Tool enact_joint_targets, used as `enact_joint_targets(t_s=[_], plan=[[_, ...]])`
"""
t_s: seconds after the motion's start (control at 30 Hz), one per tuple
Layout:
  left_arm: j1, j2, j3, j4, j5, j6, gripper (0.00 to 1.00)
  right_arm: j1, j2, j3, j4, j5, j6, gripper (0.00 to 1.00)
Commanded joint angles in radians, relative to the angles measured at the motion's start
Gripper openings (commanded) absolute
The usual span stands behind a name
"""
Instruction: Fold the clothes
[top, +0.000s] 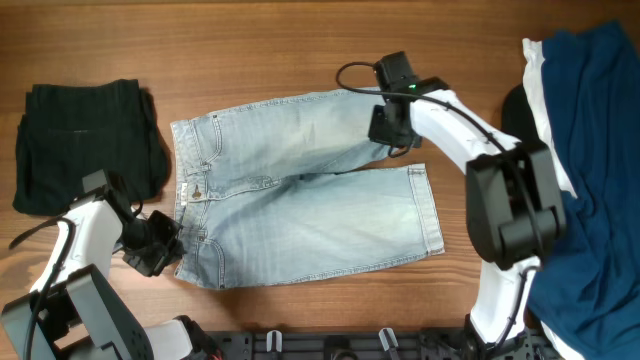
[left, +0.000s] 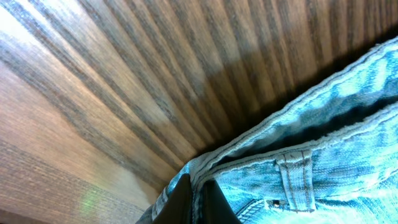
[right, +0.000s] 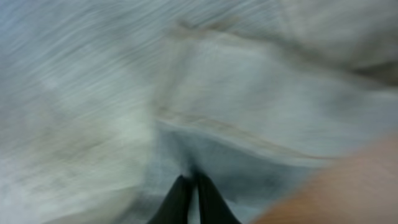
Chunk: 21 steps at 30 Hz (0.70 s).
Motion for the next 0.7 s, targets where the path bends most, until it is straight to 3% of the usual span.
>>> enact_joint_targets(t_s=[0.0,0.1,0.17,0.23,0.33,0.53,0.67], plan=[[0.008,0.003,0.008,0.003,-0.010,0.005,0.04,-0.034,-0.063,-0.001,-0.101,0.134,0.107,0.04],[0.008,0.003,0.008,0.003,-0.010,0.005,0.04,-0.034,-0.067,-0.001,-0.248,0.237,0.286,0.04],[0.008,0.003,0.008,0.005,-0.010,0.005,0.04,-0.034,-0.081,-0.001,-0.201,0.190,0.264,0.06],[0.008,0.003,0.008,0.006,-0.010,0.005,0.04,-0.034,-0.109,-0.001,-0.052,0.056,0.115,0.20],[0.008,0.003,0.008,0.008,-0.010,0.005,0.04,-0.034,-0.121,-0.001,0.099,0.013,0.101,0.45],[0.008,0.003,0.008,0.006,-0.010,0.005,0.04,-0.025,-0.022,-0.001,0.161,0.014,0.248,0.49],[0.008,0.003,0.008,0.006,-0.010,0.005,0.04,-0.025,0.019,-0.001,0.207,0.018,0.254,0.50]])
